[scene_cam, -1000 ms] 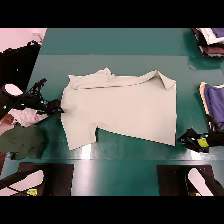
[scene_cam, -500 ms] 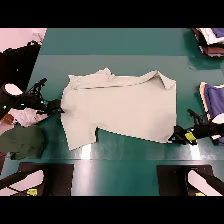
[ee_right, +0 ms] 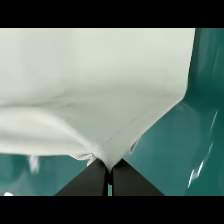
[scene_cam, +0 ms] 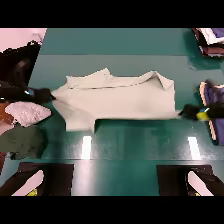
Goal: Fold the shirts.
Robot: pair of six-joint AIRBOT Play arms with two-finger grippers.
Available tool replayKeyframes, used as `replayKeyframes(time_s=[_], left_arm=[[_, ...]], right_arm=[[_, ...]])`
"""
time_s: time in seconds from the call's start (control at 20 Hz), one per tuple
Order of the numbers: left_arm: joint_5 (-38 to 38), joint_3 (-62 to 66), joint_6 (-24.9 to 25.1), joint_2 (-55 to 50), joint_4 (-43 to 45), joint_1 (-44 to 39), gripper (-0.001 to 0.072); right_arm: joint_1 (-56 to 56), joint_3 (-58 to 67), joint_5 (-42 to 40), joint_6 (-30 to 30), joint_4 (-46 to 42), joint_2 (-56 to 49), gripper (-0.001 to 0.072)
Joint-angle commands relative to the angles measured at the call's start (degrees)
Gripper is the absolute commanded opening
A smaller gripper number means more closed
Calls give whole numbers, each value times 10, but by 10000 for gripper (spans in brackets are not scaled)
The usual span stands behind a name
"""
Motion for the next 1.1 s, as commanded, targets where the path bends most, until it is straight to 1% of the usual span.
replayKeyframes(time_s=[0.0,0.15,0.25,0.35,0.45,0.55,0.65,0.8,0.95,1.05], left_arm=[[-13,140,-30,80,-5,0,30],[-15,338,-43,102,-23,0,30],[-14,473,-44,103,-27,0,30],[-8,586,-70,103,-27,0,30],[9,662,-95,106,-35,0,30],[30,706,-101,109,-66,0,29],[57,721,-104,109,-85,0,28],[40,679,-131,100,-74,0,29],[-8,530,-130,86,-74,0,29],[-66,427,-128,54,-73,0,29]], right_arm=[[3,182,-24,0,1,45,14],[2,369,-23,-2,-15,47,14],[2,481,-14,-2,-48,47,14],[2,579,15,-2,-87,47,14],[2,658,54,-2,-137,47,14],[2,709,77,-2,-180,44,14],[2,725,88,-2,-200,43,14],[2,668,87,-2,-198,42,14],[2,612,127,-5,-197,-15,14],[3,591,173,-19,-192,-81,14]])
